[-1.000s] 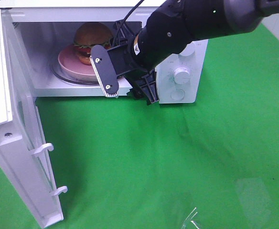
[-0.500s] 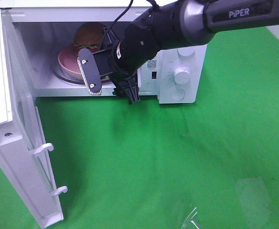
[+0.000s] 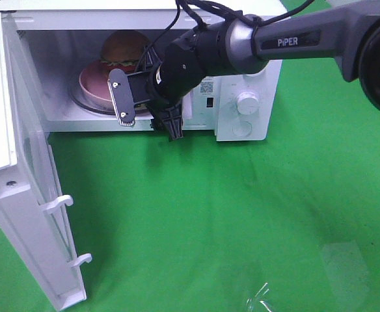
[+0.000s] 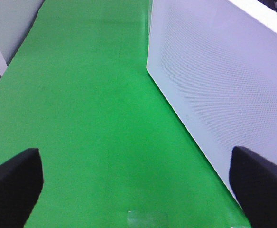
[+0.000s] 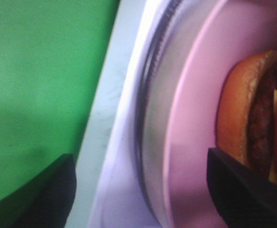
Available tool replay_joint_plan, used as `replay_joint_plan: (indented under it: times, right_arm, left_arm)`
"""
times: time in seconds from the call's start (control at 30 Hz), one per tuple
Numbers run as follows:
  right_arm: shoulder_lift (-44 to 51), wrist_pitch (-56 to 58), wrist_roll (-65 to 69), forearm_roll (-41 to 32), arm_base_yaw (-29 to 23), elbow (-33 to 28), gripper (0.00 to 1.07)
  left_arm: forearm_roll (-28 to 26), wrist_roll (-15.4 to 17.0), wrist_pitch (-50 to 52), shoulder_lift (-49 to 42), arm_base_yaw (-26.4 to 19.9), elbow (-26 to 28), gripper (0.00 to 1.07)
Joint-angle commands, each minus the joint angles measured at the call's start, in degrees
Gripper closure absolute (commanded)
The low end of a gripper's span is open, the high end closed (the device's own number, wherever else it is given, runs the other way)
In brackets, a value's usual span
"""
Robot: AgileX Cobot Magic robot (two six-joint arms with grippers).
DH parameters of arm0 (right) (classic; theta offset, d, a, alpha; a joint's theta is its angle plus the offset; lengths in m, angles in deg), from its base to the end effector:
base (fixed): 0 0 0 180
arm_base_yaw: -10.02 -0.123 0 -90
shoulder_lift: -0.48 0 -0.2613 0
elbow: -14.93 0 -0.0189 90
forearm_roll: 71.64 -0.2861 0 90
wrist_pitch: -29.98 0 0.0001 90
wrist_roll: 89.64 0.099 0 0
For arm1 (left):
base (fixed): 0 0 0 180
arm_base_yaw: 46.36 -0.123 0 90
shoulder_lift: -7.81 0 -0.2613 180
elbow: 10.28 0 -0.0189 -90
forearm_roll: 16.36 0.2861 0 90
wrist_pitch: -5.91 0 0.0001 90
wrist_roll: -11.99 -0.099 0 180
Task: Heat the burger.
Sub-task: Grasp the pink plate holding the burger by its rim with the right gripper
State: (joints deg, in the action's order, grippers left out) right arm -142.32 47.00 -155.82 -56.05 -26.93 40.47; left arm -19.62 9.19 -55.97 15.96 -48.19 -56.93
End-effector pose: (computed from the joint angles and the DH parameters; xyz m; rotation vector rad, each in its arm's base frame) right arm 0.4382 0.3198 0.0985 -2.0195 1.2585 -0.4694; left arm 0.0527 -0.0033 0.2960 0.0214 2.0351 -0.0172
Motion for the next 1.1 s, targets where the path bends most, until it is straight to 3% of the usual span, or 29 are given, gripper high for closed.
replay_joint_plan:
  times: [0.03,0.43,0.5,0.57,0.6,0.63,0.67,0.7,0.73,0.77,0.8,0.87,1.0,1.1]
  right_arm:
    - [-1.2,0.6,0.1,-0.2,1.1,2.6,0.31]
    - [-4.1,1.6,0.1,-3.5,1.1,4.6,0.35]
    - [-3.9,1.6,0.1,-3.5,0.9,4.6,0.39]
    - [-3.5,1.7,0.1,-3.6,0.9,4.6,0.51]
    - [-3.5,1.7,0.1,-3.6,0.9,4.6,0.51]
    - [-3.2,1.9,0.1,-3.6,0.9,4.6,0.61]
    - [-3.2,1.9,0.1,-3.6,0.9,4.6,0.61]
    - [-2.8,2.7,0.1,-4.2,0.9,4.6,0.70]
    - [-2.8,2.7,0.1,-4.2,0.9,4.6,0.70]
    - [-2.3,3.7,0.1,-4.4,0.2,4.6,0.82]
    - [-2.3,3.7,0.1,-4.4,0.2,4.6,0.82]
    - [-2.1,4.6,0.1,-4.4,-0.3,4.6,0.99]
    - [-1.9,5.0,0.1,-4.4,-0.4,4.6,1.07]
    - [-1.8,5.2,0.1,-4.5,-1.0,4.6,1.07]
  left_arm:
    - [0.1,0.3,0.6,-0.9,-0.1,-0.1,0.07]
    - [0.1,0.2,0.6,-0.9,-0.1,-0.1,0.07]
    - [0.1,0.2,0.6,-0.9,-0.1,-0.1,0.07]
    - [0.1,0.2,0.6,-0.9,-0.1,-0.1,0.07]
    - [0.1,0.2,0.6,-0.9,-0.1,-0.1,0.07]
    - [0.1,0.2,0.6,-0.9,-0.1,-0.1,0.07]
    - [0.1,0.2,0.6,-0.9,-0.1,-0.1,0.07]
    - [0.1,0.2,0.6,-0.9,-0.1,-0.1,0.07]
    - [0.1,0.2,0.6,-0.9,-0.1,-0.1,0.07]
    - [0.1,0.2,0.6,-0.9,-0.1,-0.1,0.07]
    - [0.1,0.2,0.6,-0.9,-0.1,-0.1,0.07]
    - [0.1,0.2,0.6,-0.9,-0.1,-0.1,0.07]
    - [0.1,0.2,0.6,-0.9,-0.1,-0.1,0.07]
    - [0.1,0.2,0.6,-0.9,-0.1,-0.1,0.07]
